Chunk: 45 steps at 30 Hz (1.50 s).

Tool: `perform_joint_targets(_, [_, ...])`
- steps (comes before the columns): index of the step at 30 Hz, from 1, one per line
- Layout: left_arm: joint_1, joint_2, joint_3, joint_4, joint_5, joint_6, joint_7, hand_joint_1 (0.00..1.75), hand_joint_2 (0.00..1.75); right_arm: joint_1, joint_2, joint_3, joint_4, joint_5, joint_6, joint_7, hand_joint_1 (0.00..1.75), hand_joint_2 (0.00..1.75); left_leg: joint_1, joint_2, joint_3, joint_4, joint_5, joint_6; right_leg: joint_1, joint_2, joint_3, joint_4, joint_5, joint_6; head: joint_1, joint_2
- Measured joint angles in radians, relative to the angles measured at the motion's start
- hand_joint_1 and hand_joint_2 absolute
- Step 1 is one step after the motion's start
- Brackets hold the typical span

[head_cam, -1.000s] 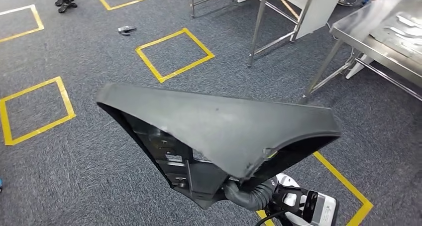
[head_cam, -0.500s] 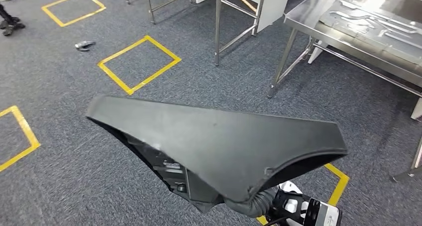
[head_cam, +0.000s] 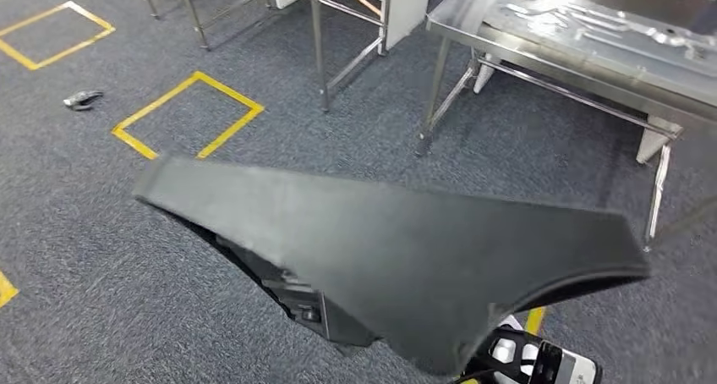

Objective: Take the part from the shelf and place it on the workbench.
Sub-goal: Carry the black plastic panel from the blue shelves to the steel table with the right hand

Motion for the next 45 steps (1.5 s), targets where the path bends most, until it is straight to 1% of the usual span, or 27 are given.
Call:
perform_joint_targets(2, [-0.003,0.0,-0.003,0.0,0.0,-0.002,0.0,0.0,1.75,0.0,0.0,0.0,-0.008,-0.002,-0.003,0.006,1.68,1.75,-0.003,0.02,0.007,-0.005,-0.005,-0.011,0.0,0.024,0.0,-0.005,0.001,-0.009,0.0,0.0])
perform_joint_targets(4, [-0.008,0.002,-0.005,0.0,-0.001,-0.004,0.0,0.0,1.75,0.0,-0.001,0.0,-0.016,-0.003,-0.003,0.008,1.68,1.75,0.0,-0.005,0.006,0.014,-0.023,-0.02,-0.007,0.047,0.006,-0.015,0.005,-0.019,-0.001,0.0])
perform_joint_targets(5, [-0.009,0.002,-0.006,0.0,-0.001,-0.005,0.0,0.0,1.75,-0.001,0.0,0.0,-0.019,-0.004,-0.003,0.008,1.68,1.75,0.002,-0.031,-0.009,0.052,-0.046,-0.024,-0.01,0.057,0.01,-0.019,0.007,-0.025,-0.002,0.0])
perform_joint_targets(7, [-0.006,0.003,-0.006,0.0,-0.001,-0.007,0.0,0.0,1.75,-0.001,0.0,0.0,-0.022,-0.004,-0.004,0.009,1.68,1.75,0.005,-0.079,-0.073,0.181,-0.105,-0.027,-0.01,0.079,0.012,-0.02,0.006,-0.031,-0.004,0.0])
perform_joint_targets(9, [-0.001,0.004,-0.006,0.0,-0.001,-0.008,0.0,0.0,1.75,0.001,0.0,0.001,-0.022,-0.004,-0.004,0.011,1.68,1.75,0.005,-0.09,-0.13,0.276,-0.125,-0.029,-0.008,0.108,0.013,-0.017,0.005,-0.033,-0.005,0.0])
perform_joint_targets(10, [0.0,0.005,-0.006,0.0,0.0,-0.01,0.0,0.0,1.75,0.002,0.0,0.001,-0.023,-0.004,-0.005,0.012,1.68,1.75,0.005,-0.091,-0.134,0.269,-0.104,-0.028,-0.008,0.122,0.013,-0.015,0.003,-0.033,-0.005,0.0])
perform_joint_targets(11, [0.0,0.006,-0.006,0.0,0.0,-0.012,-0.001,0.0,1.75,0.003,0.0,0.001,-0.024,-0.004,-0.005,0.012,1.68,1.75,0.005,-0.096,-0.121,0.227,-0.067,-0.027,-0.008,0.136,0.014,-0.011,0.001,-0.032,-0.005,0.0])
perform_joint_targets(13, [-0.001,0.007,-0.007,0.0,0.0,-0.014,-0.002,0.0,1.75,0.003,0.0,0.001,-0.027,-0.004,-0.006,0.012,1.68,1.75,0.009,-0.137,-0.072,0.098,0.001,-0.022,-0.008,0.161,0.013,-0.002,-0.005,-0.025,-0.005,0.0])
perform_joint_targets(15, [-0.001,0.009,-0.007,0.0,0.0,-0.015,-0.003,0.0,1.75,0.003,0.0,0.001,-0.032,-0.004,-0.006,0.013,1.68,1.75,0.01,-0.174,-0.043,0.027,0.019,-0.014,-0.008,0.184,0.006,0.005,-0.007,-0.014,-0.004,0.0])
perform_joint_targets(17, [-0.003,0.009,-0.008,0.0,0.0,-0.015,-0.003,0.0,1.75,0.004,-0.001,0.001,-0.037,-0.004,-0.008,0.013,1.68,1.75,0.009,-0.165,-0.038,0.019,0.017,-0.003,-0.011,0.205,0.0,0.003,-0.003,-0.002,-0.004,0.0])
perform_joint_targets(18, [-0.005,0.008,-0.01,0.0,0.0,-0.016,-0.004,0.0,1.75,0.005,-0.001,0.001,-0.041,-0.004,-0.01,0.013,1.68,1.75,0.01,-0.154,-0.035,0.014,0.02,0.004,-0.011,0.204,-0.001,0.004,-0.004,0.004,-0.004,0.0])
perform_joint_targets(19, [-0.007,0.008,-0.011,0.0,0.001,-0.016,-0.004,0.0,1.75,0.005,-0.002,0.001,-0.044,-0.004,-0.011,0.013,1.68,1.75,0.011,-0.141,-0.032,0.008,0.022,0.011,-0.01,0.186,-0.007,0.016,-0.012,0.01,0.0,0.0])
perform_joint_targets(22, [-0.005,0.008,-0.013,0.0,0.001,-0.017,-0.004,0.0,1.75,0.003,-0.003,0.001,-0.049,-0.004,-0.013,0.012,1.68,1.75,0.01,-0.1,-0.025,-0.002,0.023,0.026,-0.01,0.096,-0.081,0.165,-0.091,0.024,0.011,0.0])
perform_joint_targets(24, [-0.003,0.008,-0.013,0.0,0.001,-0.018,-0.004,0.0,1.75,0.005,-0.004,0.001,-0.049,-0.004,-0.015,0.013,1.68,1.75,0.008,-0.072,-0.023,-0.002,0.02,0.027,-0.015,0.078,-0.136,0.267,-0.123,0.03,0.012,0.0])
perform_joint_targets(25, [-0.003,0.008,-0.013,0.0,0.001,-0.021,-0.004,0.0,1.75,0.006,-0.005,0.001,-0.049,-0.004,-0.015,0.013,1.68,1.75,0.007,-0.058,-0.022,-0.001,0.018,0.027,-0.017,0.074,-0.139,0.27,-0.113,0.031,0.012,0.0])
perform_joint_targets(26, [-0.004,0.008,-0.013,0.0,0.001,-0.025,-0.003,0.0,1.75,0.006,-0.005,0.001,-0.049,-0.005,-0.016,0.013,1.68,1.75,0.007,-0.046,-0.019,-0.002,0.016,0.025,-0.017,0.069,-0.121,0.233,-0.085,0.03,0.012,0.0])
perform_joint_targets(28, [-0.006,0.008,-0.013,0.0,0.001,-0.033,-0.001,0.0,1.75,0.006,-0.005,0.001,-0.052,-0.005,-0.017,0.014,1.68,1.75,0.004,-0.024,-0.01,-0.001,0.009,0.019,-0.012,0.034,-0.047,0.093,-0.022,0.02,0.012,0.0])
perform_joint_targets(29, [-0.007,0.008,-0.014,0.0,0.001,-0.035,0.001,0.0,1.75,0.006,-0.005,0.001,-0.054,-0.006,-0.017,0.014,1.68,1.75,0.002,-0.016,-0.006,-0.001,0.005,0.014,-0.007,0.017,-0.017,0.037,-0.004,0.013,0.012,0.0])
perform_joint_targets(31, [-0.008,0.008,-0.014,0.0,0.002,-0.037,0.005,0.0,1.75,0.006,-0.006,0.0,-0.057,-0.007,-0.017,0.015,1.68,1.75,-0.002,0.002,0.002,-0.003,-0.001,0.004,0.002,0.005,0.003,-0.006,0.001,0.0,0.011,0.0])
perform_joint_targets(33, [-0.01,0.008,-0.014,0.0,0.003,-0.04,0.009,0.0,1.75,0.009,-0.008,0.0,-0.057,-0.008,-0.017,0.015,1.68,1.75,-0.003,0.016,0.01,-0.007,-0.006,-0.007,-0.001,0.03,0.004,-0.012,0.004,-0.009,0.011,0.0])
perform_joint_targets(35, [-0.012,0.009,-0.014,0.0,0.004,-0.043,0.011,0.0,1.75,0.01,-0.009,0.0,-0.058,-0.009,-0.017,0.014,1.68,1.75,-0.001,-0.016,0.002,0.025,-0.031,-0.016,-0.008,0.052,0.012,-0.023,0.009,-0.02,0.009,0.0])
perform_joint_targets(37, [-0.01,0.01,-0.014,0.0,0.005,-0.045,0.012,0.0,1.75,0.011,-0.01,0.0,-0.057,-0.01,-0.017,0.011,1.68,1.75,0.003,-0.069,-0.05,0.136,-0.088,-0.021,-0.01,0.072,0.016,-0.027,0.011,-0.028,0.006,0.0])
perform_joint_targets(39, [-0.006,0.01,-0.014,0.0,0.005,-0.045,0.012,0.0,1.75,0.014,-0.011,0.0,-0.054,-0.01,-0.017,0.009,1.68,1.75,0.003,-0.088,-0.116,0.256,-0.128,-0.025,-0.009,0.099,0.016,-0.025,0.009,-0.032,0.005,0.0])
perform_joint_targets(40, [-0.004,0.01,-0.014,0.0,0.005,-0.045,0.012,0.0,1.75,0.016,-0.011,0.0,-0.052,-0.01,-0.017,0.008,1.68,1.75,0.004,-0.091,-0.13,0.271,-0.119,-0.026,-0.008,0.113,0.017,-0.023,0.008,-0.032,0.005,0.0])
perform_joint_targets(41, [-0.004,0.01,-0.014,0.0,0.004,-0.046,0.012,0.0,1.75,0.018,-0.012,0.0,-0.051,-0.01,-0.017,0.007,1.68,1.75,0.004,-0.092,-0.127,0.25,-0.09,-0.026,-0.008,0.128,0.018,-0.02,0.006,-0.031,0.005,0.0])
perform_joint_targets(43, [-0.004,0.01,-0.014,0.0,0.004,-0.046,0.012,0.0,1.75,0.02,-0.013,0.0,-0.049,-0.01,-0.017,0.006,1.68,1.75,0.008,-0.118,-0.081,0.128,-0.015,-0.024,-0.01,0.155,0.018,-0.012,0.0,-0.026,0.005,0.0])
perform_joint_targets(45, [-0.005,0.01,-0.014,0.0,0.005,-0.048,0.011,0.0,1.75,0.02,-0.014,0.0,-0.048,-0.008,-0.017,0.004,1.68,1.75,0.011,-0.156,-0.042,0.036,0.016,-0.017,-0.011,0.179,0.012,-0.001,-0.004,-0.016,0.005,0.0])
